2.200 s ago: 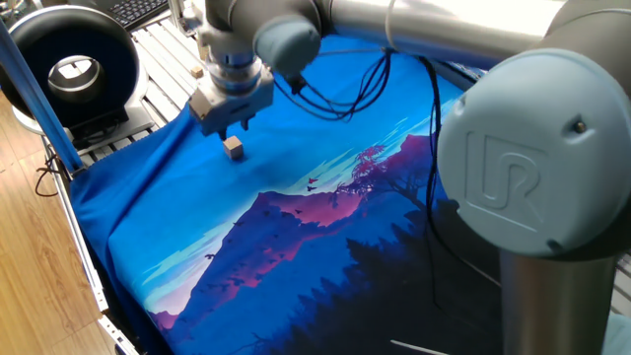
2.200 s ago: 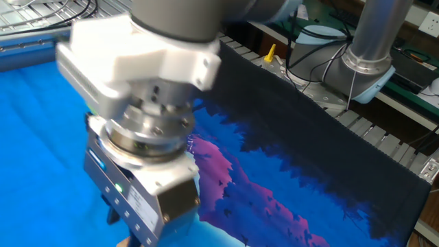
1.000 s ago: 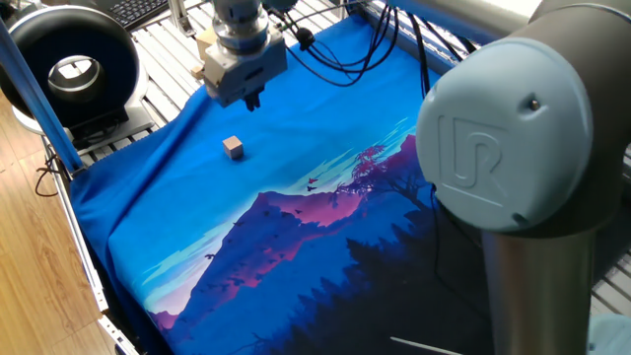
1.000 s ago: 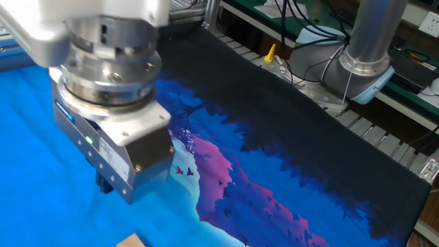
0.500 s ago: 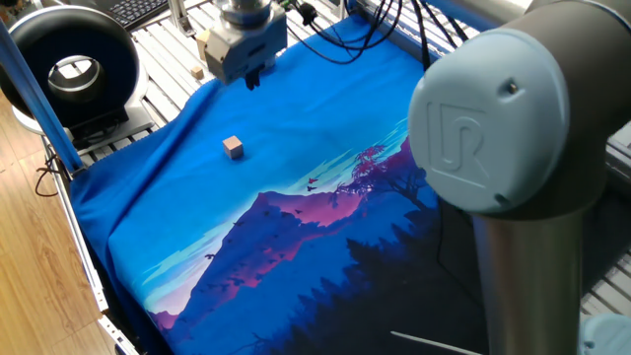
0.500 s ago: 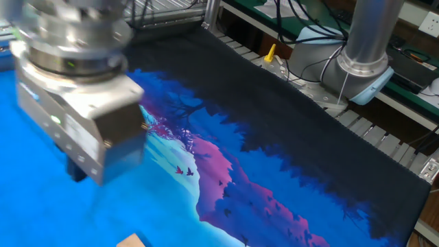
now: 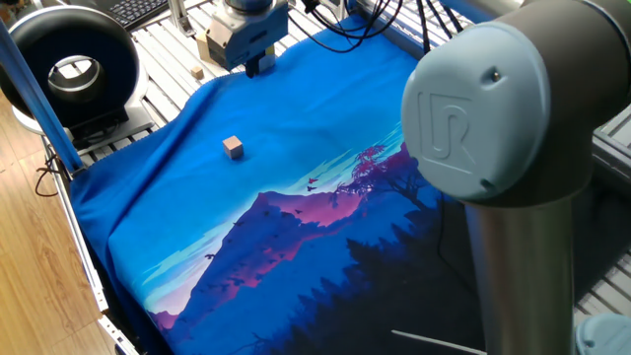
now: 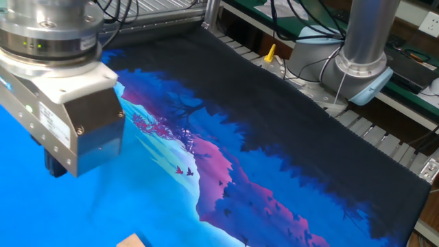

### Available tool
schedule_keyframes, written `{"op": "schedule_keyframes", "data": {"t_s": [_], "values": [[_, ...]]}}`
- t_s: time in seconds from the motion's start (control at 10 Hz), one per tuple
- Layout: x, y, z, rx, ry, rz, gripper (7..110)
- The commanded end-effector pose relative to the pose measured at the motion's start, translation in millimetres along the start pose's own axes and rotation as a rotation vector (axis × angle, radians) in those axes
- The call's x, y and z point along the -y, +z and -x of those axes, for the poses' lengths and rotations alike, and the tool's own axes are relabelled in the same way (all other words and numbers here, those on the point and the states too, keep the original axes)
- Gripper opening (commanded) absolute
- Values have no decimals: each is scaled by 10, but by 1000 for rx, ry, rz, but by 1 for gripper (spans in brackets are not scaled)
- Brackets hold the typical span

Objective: Hold a small block with the gripper and sweep it from left to right on the table

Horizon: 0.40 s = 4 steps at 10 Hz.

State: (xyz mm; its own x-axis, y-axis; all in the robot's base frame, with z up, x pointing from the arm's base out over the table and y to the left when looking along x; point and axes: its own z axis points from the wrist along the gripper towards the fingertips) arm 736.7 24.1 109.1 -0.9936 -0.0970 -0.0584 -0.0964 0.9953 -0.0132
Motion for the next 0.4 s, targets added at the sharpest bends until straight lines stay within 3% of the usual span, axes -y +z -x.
{"op": "schedule_keyframes", "data": {"t_s": [0.0, 0.3], "values": [[33, -3, 17, -8, -19, 9, 7], [-20, 27, 24, -6, -27, 9, 7]]}}
